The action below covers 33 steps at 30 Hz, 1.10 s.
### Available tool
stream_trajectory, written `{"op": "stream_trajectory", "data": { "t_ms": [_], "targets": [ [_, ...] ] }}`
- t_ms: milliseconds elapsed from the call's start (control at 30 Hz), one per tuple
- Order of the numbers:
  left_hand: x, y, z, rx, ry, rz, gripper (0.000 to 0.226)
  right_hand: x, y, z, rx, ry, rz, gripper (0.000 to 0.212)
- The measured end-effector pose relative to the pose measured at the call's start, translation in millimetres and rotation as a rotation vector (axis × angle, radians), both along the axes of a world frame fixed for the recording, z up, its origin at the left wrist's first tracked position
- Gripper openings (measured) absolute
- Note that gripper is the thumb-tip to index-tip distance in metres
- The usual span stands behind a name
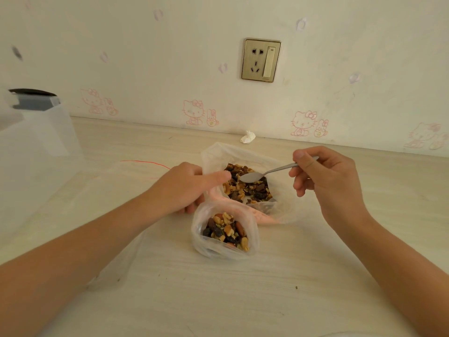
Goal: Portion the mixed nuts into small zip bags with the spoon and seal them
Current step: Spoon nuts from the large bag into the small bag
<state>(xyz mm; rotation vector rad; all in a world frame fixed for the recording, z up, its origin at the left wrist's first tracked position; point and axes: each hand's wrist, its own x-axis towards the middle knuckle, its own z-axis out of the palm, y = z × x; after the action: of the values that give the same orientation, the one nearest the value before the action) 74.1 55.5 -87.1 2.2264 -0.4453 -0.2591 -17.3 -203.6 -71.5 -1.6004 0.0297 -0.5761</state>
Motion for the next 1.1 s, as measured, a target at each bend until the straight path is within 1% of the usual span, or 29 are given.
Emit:
{"op": "stream_trajectory", "data": {
  "t_ms": [67,167,200,267,367,400,467,533,633,733,900,1100],
  "targets": [
    [3,-7,-5,-0.003,-0.027,-0.002,0.052,1,1,-1,-0.02,0.014,0.027,0.017],
    [11,-13,-10,-0.011,-0.06,0.02,0.052,2,4,-4,0.007,0.027,0.083,0.007],
    [13,-15,-10,-0.03,-0.062,0.024,0.049,3,5,-4,0.029,0.027,0.096,0.008],
    [16,-18,-10,-0.072,-0.057,0.027,0.047,4,6,-5,0.056,0.031,0.115,0.016],
    [21,-20,-11,-0.04,-0.057,0.05,0.043,4,9,-7,0.007,0.044,0.135,0.018],
    [22,-19,-13,-0.022,-0.059,0.056,0.041,4,9,-8,-0.032,0.04,0.123,0.018],
    [23,-18,-15,0.001,-0.07,0.063,0.04,4,10,-10,-0.117,0.02,0.051,0.024],
    [22,-17,-16,-0.003,-0.079,0.059,0.044,4,6,-9,-0.154,0.0,-0.043,0.029],
    [22,-17,-16,-0.031,-0.065,0.042,0.046,3,-3,-4,-0.179,-0.023,-0.174,0.029],
    [21,-17,-15,-0.034,-0.051,0.006,0.041,3,-10,-1,-0.232,-0.025,-0.241,0.028],
    [18,-16,-10,-0.087,0.019,-0.02,0.039,5,-5,-5,-0.32,0.043,-0.208,0.028],
    [12,-18,-3,-0.214,0.067,-0.052,0.033,9,3,-13,-0.268,0.105,-0.108,0.03]
  ]
}}
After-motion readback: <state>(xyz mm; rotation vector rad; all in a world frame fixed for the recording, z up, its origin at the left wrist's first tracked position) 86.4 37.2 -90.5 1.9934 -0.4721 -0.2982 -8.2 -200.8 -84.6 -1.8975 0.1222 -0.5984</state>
